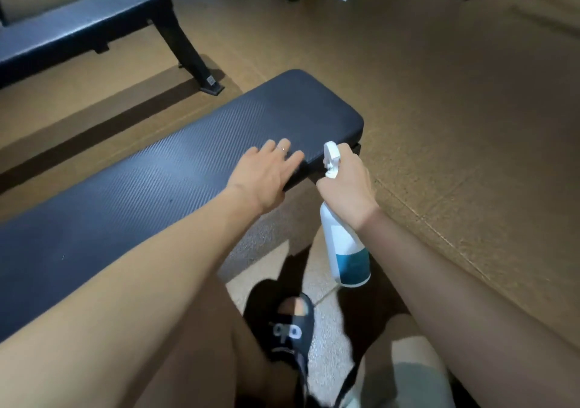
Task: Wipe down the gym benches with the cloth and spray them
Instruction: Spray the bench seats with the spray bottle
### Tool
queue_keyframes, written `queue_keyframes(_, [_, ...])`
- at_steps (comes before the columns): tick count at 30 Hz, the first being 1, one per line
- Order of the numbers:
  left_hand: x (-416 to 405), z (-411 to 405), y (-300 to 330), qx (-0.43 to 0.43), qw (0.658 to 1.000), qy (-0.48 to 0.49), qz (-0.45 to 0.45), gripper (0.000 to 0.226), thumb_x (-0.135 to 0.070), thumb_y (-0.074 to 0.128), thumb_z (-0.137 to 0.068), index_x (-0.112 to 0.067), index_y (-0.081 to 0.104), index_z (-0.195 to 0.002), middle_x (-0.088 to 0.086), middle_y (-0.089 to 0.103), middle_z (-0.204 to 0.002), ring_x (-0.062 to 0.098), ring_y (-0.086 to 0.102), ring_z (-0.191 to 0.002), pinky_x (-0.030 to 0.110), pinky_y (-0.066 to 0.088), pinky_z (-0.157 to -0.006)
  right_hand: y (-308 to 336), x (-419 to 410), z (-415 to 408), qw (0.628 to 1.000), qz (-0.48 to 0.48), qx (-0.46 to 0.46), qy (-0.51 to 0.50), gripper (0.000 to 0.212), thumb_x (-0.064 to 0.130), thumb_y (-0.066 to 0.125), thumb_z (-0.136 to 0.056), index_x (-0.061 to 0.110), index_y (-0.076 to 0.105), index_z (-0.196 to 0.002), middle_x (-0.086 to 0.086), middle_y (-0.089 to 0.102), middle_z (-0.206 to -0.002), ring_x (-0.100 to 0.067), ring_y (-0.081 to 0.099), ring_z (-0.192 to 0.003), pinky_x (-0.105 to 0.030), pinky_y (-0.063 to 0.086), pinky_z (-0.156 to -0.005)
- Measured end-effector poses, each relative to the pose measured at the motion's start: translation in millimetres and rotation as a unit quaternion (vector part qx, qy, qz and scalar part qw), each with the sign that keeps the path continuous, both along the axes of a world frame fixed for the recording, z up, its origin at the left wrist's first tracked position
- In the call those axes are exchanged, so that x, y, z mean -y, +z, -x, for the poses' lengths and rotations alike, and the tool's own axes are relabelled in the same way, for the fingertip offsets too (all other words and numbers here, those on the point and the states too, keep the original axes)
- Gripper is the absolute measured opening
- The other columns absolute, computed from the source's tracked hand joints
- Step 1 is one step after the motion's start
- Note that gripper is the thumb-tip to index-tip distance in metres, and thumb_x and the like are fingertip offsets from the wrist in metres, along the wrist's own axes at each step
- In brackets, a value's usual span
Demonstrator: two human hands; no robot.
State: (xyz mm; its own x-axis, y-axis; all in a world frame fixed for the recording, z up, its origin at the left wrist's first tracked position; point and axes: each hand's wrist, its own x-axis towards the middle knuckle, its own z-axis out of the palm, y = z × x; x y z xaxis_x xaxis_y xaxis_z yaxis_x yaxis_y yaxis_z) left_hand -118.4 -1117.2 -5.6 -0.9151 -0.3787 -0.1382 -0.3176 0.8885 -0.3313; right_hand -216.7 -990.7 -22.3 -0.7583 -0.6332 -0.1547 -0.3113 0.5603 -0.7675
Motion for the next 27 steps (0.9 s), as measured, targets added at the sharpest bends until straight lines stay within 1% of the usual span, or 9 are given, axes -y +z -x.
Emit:
queue_keyframes(4, [5,42,-10,0.019,0.999,-0.027,-0.031,0.054,-0.02,0.068,-0.089,-0.018,0.036,-0.133,0.006,0.042,-0.134,0.028,0.052,-0.114,0.037,0.037,-0.067,-5,8,29,0.999,-0.04,0.005,-0.013,0.03,0.005,0.052,-0.078,0.027,0.031,-0.077,-0.002,0.048,-0.093,-0.028,0.049,-0.083,-0.037,0.036,-0.069])
queue_keyframes(7, [14,56,2,0.064,0.995,-0.026,-0.072,0.054,-0.02,0.068,-0.089,-0.019,0.036,-0.133,0.005,0.044,-0.128,0.027,0.058,-0.104,0.038,0.036,-0.06,8,10,40,0.998,-0.067,0.011,0.002,0.031,0.004,0.057,-0.079,0.025,0.034,-0.08,-0.002,0.047,-0.092,-0.026,0.048,-0.082,-0.037,0.036,-0.066])
queue_keyframes(10, [25,71,40,0.097,0.982,-0.019,-0.159,0.044,-0.03,0.06,-0.094,-0.018,0.041,-0.132,0.005,0.053,-0.122,0.03,0.065,-0.1,0.038,0.036,-0.063,48,16,51,0.997,-0.069,0.033,0.014,0.03,0.005,0.055,-0.079,0.027,0.039,-0.09,0.0,0.05,-0.099,-0.026,0.052,-0.085,-0.041,0.045,-0.068])
queue_keyframes(13, [37,91,101,0.083,0.972,0.005,-0.222,0.047,-0.037,0.058,-0.095,-0.018,0.04,-0.134,0.007,0.055,-0.122,0.034,0.064,-0.105,0.038,0.037,-0.067,114,27,67,0.997,-0.066,0.039,0.013,0.032,0.006,0.059,-0.081,0.029,0.042,-0.095,0.001,0.054,-0.104,-0.027,0.055,-0.091,-0.045,0.05,-0.073])
queue_keyframes(15, [49,106,149,0.06,0.956,0.042,-0.283,0.052,-0.04,0.059,-0.093,-0.02,0.04,-0.138,0.007,0.056,-0.124,0.034,0.062,-0.109,0.038,0.041,-0.071,165,38,82,0.996,-0.053,0.066,0.007,0.035,0.005,0.06,-0.081,0.032,0.044,-0.096,0.005,0.055,-0.099,-0.024,0.057,-0.089,-0.043,0.051,-0.074])
queue_keyframes(19, [76,143,238,-0.025,0.87,0.151,-0.469,0.046,-0.036,0.07,-0.085,-0.02,0.049,-0.123,0.005,0.06,-0.114,0.029,0.059,-0.106,0.041,0.051,-0.086,269,64,127,0.995,-0.013,0.099,-0.006,0.038,-0.002,0.059,-0.078,0.03,0.043,-0.092,0.011,0.049,-0.081,-0.006,0.049,-0.071,-0.028,0.034,-0.061])
queue_keyframes(23, [89,189,313,-0.12,0.767,0.217,-0.592,0.047,-0.03,0.079,-0.072,-0.023,0.056,-0.113,0.003,0.063,-0.104,0.02,0.062,-0.09,0.038,0.052,-0.084,352,97,182,0.994,0.049,0.093,-0.009,0.024,0.004,0.058,-0.071,0.018,0.045,-0.084,0.01,0.046,-0.079,-0.015,0.048,-0.072,-0.027,0.034,-0.063])
queue_keyframes(25, [94,217,345,-0.154,0.715,0.249,-0.635,0.051,-0.027,0.077,-0.066,-0.022,0.058,-0.113,0.006,0.065,-0.101,0.016,0.06,-0.084,0.037,0.053,-0.084,386,115,215,0.994,0.062,0.093,0.006,0.023,0.015,0.054,-0.06,0.02,0.043,-0.08,0.01,0.044,-0.078,-0.017,0.045,-0.073,-0.029,0.031,-0.062])
queue_keyframes(27, [101,248,373,-0.186,0.673,0.272,-0.663,0.054,-0.024,0.072,-0.062,-0.017,0.058,-0.114,0.015,0.066,-0.106,0.016,0.059,-0.086,0.039,0.054,-0.083,415,131,252,0.99,0.064,0.127,0.004,0.024,0.019,0.053,-0.058,0.023,0.044,-0.08,0.01,0.046,-0.078,-0.014,0.045,-0.071,-0.029,0.034,-0.062])
